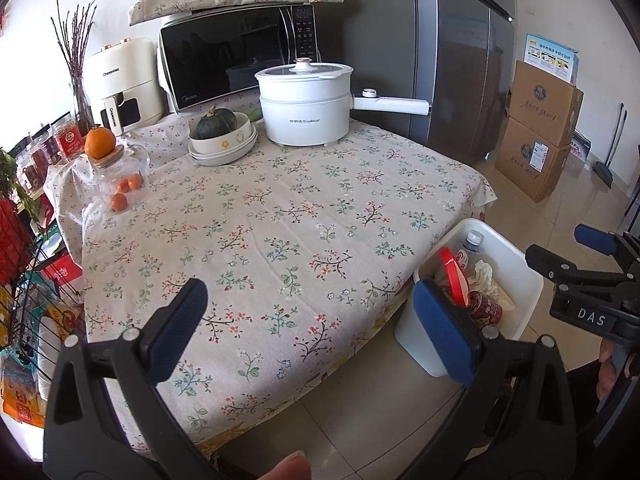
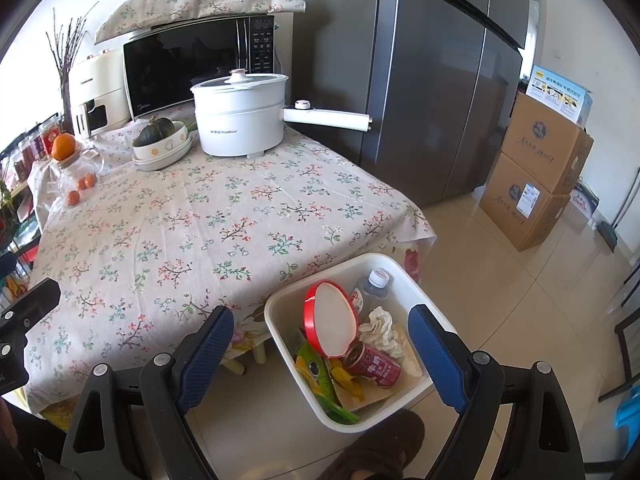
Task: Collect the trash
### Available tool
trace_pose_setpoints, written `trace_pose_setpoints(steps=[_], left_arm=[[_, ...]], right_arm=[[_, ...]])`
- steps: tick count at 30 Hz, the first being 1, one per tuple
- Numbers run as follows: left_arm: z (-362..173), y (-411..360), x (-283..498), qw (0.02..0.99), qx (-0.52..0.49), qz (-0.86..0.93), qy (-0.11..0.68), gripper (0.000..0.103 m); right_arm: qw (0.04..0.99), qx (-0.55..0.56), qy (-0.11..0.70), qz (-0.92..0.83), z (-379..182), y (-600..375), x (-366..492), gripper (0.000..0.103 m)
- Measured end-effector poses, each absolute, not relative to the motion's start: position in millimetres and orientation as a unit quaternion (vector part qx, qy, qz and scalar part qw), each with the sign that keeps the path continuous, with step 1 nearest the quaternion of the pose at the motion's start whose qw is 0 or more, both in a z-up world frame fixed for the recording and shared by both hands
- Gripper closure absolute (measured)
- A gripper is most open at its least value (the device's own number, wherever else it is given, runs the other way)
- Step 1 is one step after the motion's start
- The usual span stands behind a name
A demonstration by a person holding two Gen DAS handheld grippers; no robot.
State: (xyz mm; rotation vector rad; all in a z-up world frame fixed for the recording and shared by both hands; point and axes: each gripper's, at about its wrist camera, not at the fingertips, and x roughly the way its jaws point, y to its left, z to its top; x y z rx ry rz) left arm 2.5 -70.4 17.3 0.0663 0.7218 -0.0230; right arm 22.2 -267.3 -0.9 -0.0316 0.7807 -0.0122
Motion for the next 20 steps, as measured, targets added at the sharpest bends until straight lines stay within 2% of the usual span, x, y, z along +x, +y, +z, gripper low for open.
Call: trace_pose_setpoints(steps=[13,20], left_arm=[[17.5,-70.0,1.6,0.936,0.032,-0.011,0.352,0.001],[17.6,-61.7,11.0,0.926,0.016,-0.017,0.376,0.001]], right_arm=[[0.925,-0.014,0.381,-0.009,-0.6,-266.1,22.9,0.013],[0.923,-0.019,0.385,-0.001,-4.4,-262.9,23.3,0.012]])
